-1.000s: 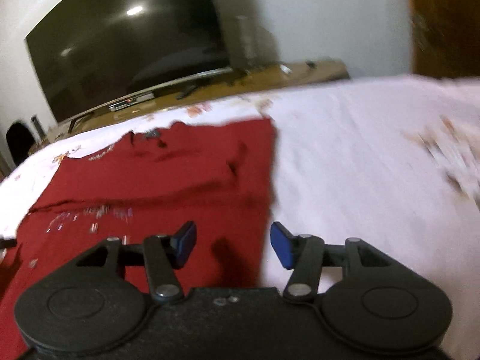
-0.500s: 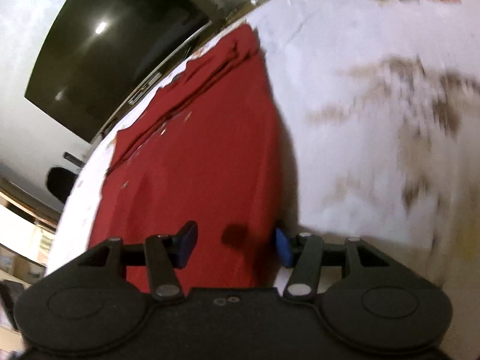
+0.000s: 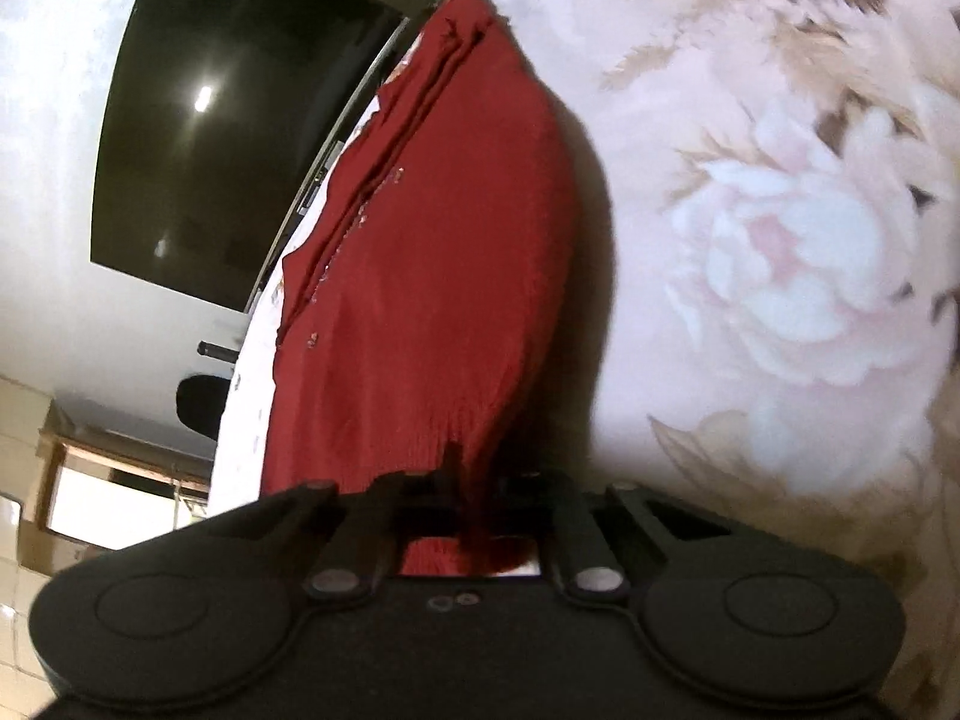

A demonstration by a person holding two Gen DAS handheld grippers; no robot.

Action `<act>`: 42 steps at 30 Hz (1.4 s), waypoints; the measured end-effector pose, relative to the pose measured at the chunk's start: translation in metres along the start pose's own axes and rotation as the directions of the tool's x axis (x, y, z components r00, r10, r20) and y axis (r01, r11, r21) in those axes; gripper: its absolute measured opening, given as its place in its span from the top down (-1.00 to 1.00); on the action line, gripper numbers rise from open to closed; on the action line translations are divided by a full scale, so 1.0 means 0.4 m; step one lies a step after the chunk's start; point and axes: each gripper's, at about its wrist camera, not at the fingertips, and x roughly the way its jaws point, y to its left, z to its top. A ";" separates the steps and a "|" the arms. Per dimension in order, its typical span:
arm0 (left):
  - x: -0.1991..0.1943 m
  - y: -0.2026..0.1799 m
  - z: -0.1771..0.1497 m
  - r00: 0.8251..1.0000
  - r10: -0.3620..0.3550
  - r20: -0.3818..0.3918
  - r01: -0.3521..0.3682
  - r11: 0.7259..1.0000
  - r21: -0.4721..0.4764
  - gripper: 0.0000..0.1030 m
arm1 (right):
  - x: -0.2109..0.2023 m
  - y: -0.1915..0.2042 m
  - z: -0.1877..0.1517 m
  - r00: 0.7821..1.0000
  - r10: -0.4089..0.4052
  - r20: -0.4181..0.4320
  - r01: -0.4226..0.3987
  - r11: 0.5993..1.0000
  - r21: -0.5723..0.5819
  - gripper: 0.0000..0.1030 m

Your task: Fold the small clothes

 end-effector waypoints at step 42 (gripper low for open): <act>0.141 -0.249 0.635 0.931 -0.042 0.363 -0.058 0.964 0.259 0.94 | 0.107 0.350 0.505 0.944 0.093 0.316 0.070 0.881 -0.468 0.90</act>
